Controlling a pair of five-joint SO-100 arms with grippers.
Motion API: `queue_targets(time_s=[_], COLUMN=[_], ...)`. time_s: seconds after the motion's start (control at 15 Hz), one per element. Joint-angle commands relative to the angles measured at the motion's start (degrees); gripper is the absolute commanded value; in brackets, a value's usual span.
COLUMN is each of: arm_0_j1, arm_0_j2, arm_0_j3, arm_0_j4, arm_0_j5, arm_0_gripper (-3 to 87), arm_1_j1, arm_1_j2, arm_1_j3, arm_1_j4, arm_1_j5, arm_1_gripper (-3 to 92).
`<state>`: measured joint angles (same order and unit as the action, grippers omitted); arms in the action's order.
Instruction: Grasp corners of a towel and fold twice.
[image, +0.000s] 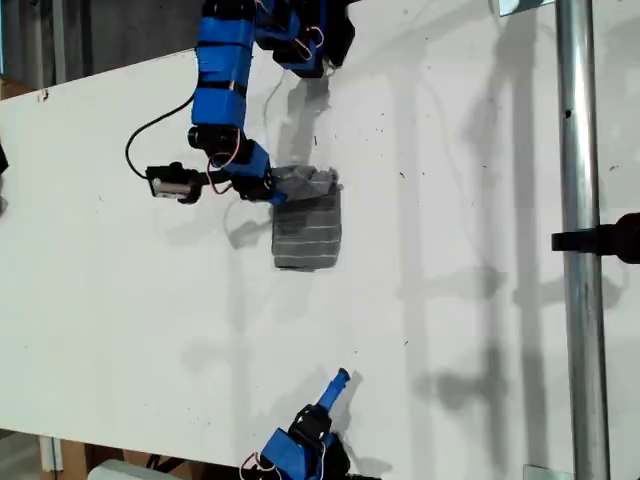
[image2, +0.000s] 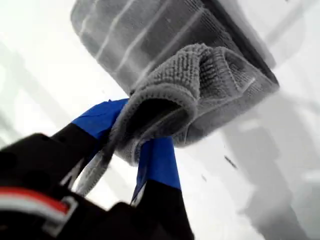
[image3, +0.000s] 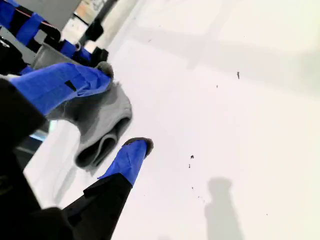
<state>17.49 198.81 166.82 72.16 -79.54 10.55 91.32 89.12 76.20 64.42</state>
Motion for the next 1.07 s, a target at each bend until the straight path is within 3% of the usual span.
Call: queue_targets(time_s=[0.0, 0.13, 0.2, 0.47, 0.6, 0.8, 1.0], arm_0_j1=[-0.62, -0.44, -0.62, -1.85, -2.46, -3.43, -4.22], arm_0_j2=[0.35, 0.35, 0.35, 0.35, 0.35, 0.35, 0.35], arm_0_j3=[-2.11, -1.85, -1.49, -0.62, 0.18, 3.87, 9.84], arm_0_j4=[-0.97, -0.97, -1.05, -1.58, -1.93, -3.08, -5.62], arm_0_j5=[-0.97, -1.23, -1.23, -0.18, 0.26, -2.37, -4.31], arm_0_gripper=[23.1, 23.2, 23.2, 23.3, 22.9, 17.0, 15.0], arm_1_j1=[-0.26, 0.0, -0.44, -1.93, -0.53, 3.6, 1.85], arm_1_j2=[-10.28, -15.91, -18.28, -14.33, -2.55, 29.62, 66.27], arm_1_j3=[-11.69, -11.34, -12.04, -16.61, -12.39, 14.94, 52.38], arm_1_j4=[-4.66, -10.81, -12.57, -12.48, -11.43, -7.12, -7.65], arm_1_j5=[-1.23, -1.67, -1.93, -3.78, -8.0, -8.26, 1.41], arm_1_gripper=[-0.1, 3.9, 15.0, 37.5, 22.0, 0.8, -0.2])
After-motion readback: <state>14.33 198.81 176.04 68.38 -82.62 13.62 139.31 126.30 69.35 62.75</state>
